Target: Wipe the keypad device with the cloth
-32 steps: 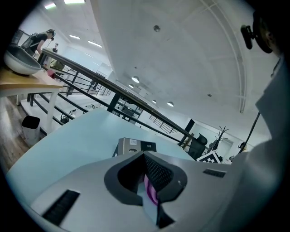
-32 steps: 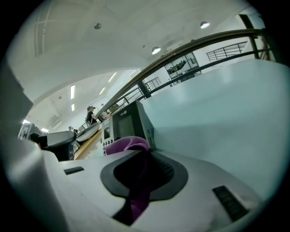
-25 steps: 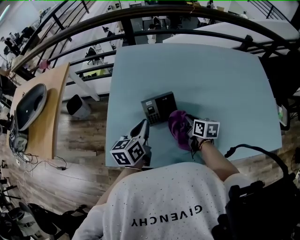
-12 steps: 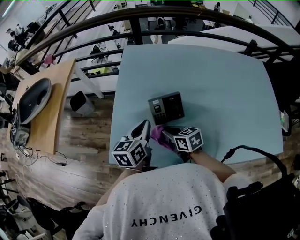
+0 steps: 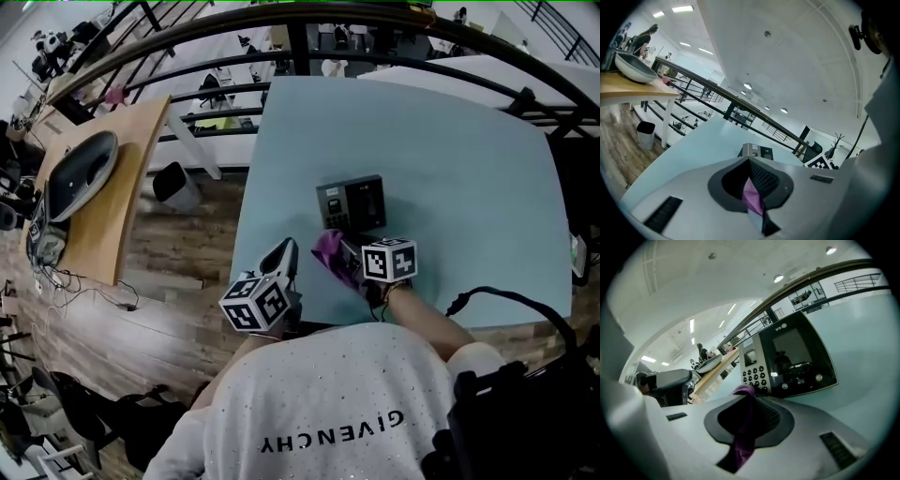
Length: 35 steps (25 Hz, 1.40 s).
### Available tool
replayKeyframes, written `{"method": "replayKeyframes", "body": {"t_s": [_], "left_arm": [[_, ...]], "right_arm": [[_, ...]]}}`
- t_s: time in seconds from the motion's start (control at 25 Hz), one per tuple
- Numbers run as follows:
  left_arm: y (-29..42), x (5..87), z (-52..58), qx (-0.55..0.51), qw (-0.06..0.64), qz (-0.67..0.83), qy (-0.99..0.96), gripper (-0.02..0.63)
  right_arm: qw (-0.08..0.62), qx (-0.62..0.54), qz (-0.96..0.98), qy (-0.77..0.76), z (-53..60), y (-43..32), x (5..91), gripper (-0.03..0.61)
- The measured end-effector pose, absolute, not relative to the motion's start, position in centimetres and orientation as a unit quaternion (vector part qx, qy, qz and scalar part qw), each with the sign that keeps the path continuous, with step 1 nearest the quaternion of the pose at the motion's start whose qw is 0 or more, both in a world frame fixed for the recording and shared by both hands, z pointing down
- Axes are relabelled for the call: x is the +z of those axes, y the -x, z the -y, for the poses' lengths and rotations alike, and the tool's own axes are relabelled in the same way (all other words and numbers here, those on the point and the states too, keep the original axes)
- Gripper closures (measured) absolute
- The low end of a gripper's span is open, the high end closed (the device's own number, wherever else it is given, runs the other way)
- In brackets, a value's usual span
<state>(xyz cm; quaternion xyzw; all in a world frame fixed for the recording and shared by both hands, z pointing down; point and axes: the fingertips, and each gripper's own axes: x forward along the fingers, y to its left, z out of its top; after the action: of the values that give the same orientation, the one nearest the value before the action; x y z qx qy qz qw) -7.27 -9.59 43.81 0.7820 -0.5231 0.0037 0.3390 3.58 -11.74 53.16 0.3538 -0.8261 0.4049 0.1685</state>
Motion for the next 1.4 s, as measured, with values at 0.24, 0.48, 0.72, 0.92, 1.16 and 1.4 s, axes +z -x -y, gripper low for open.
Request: {"method": "replayKeyframes", "body": {"t_s": [0.24,0.48,0.72,0.92,1.16,1.4], "left_arm": [[6.4,43.9,9.6,0.009,0.338,0.512,-0.789,0.614],[4.4,44.1,9.5,0.019,0.342,0.496,-0.798,0.614],[2.2,44.4,9.4,0.029,0.347,0.476,-0.808,0.614],[1.5,44.6,9.3,0.024,0.363,0.458,-0.811,0.614],[1.3,43.6,9.9,0.011,0.361,0.441,-0.821,0.614],[4.6,41.3,12.3,-0.027,0.357,0.440,-0.823,0.614]], "right_arm": [[0.161,0.417,0.806,-0.388,12.1,-5.8,53.7,0.540],[0.124,0.438,0.782,-0.426,12.7,-9.1,53.4,0.540],[0.090,0.451,0.755,-0.468,13.5,-12.5,53.2,0.540],[0.074,0.455,0.725,-0.511,13.9,-15.8,53.3,0.540],[0.013,0.440,0.713,-0.546,13.7,-18.9,51.1,0.540],[-0.065,0.366,0.718,-0.589,14.8,-20.3,44.4,0.541]]}}
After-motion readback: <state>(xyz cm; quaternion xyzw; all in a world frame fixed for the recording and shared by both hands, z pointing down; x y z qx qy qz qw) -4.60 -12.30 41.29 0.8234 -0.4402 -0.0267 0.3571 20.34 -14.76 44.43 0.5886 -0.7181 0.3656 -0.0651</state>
